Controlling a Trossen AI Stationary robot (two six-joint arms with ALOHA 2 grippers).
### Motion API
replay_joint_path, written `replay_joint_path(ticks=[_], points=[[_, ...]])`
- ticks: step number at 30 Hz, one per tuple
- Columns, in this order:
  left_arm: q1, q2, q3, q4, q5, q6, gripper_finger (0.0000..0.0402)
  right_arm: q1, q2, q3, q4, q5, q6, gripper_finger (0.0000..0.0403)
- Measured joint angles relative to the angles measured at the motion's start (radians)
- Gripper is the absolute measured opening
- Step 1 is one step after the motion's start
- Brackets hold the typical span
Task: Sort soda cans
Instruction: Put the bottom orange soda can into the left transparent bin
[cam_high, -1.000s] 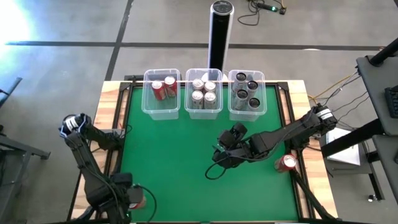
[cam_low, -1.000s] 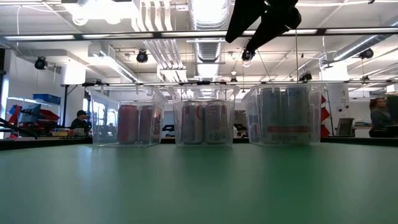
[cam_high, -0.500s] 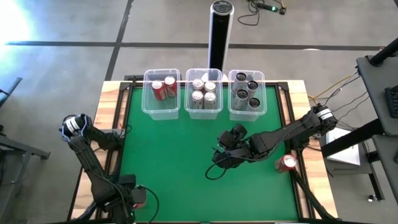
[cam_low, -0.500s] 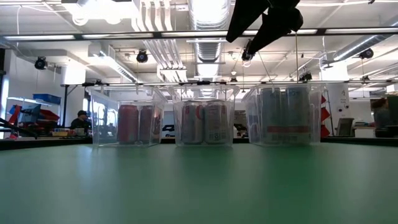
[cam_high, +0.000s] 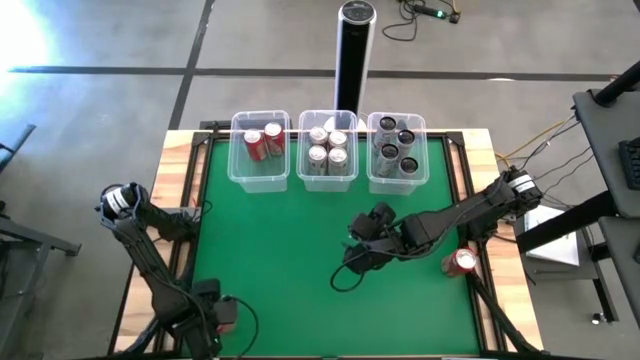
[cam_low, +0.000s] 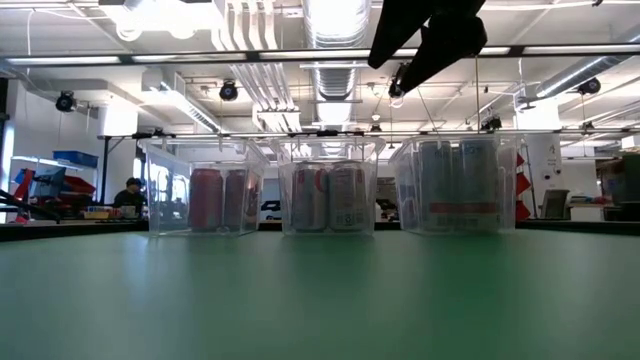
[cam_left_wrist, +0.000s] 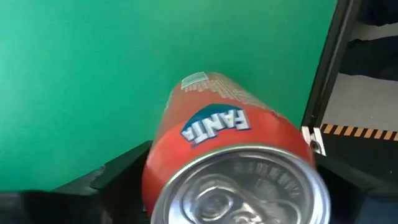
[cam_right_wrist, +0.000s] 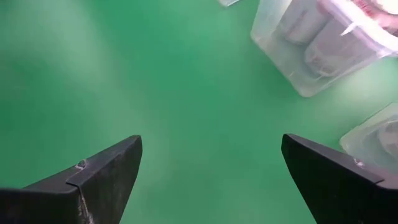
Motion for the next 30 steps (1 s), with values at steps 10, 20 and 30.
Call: replay_joint_path(ticks=[10,20,30], points=[[0.085,-0.071,0.076,-0.182,-0.035,-0.008,0.0280,0.012,-0.021,0.030,-0.087,-0.045,-0.069,0.0381],[0.454,-0.309,0.236,-0.438,-0.463,-0.010,0.0280,0.020,-0.085,0.093,-0.189,-0.079,-0.249,0.0381],[1.013,-0.469,0.248,-0.431,-0.578,0.351,0.0280,0.008,-0.059,0.076,-0.166,0.024,-0.218,0.0381]])
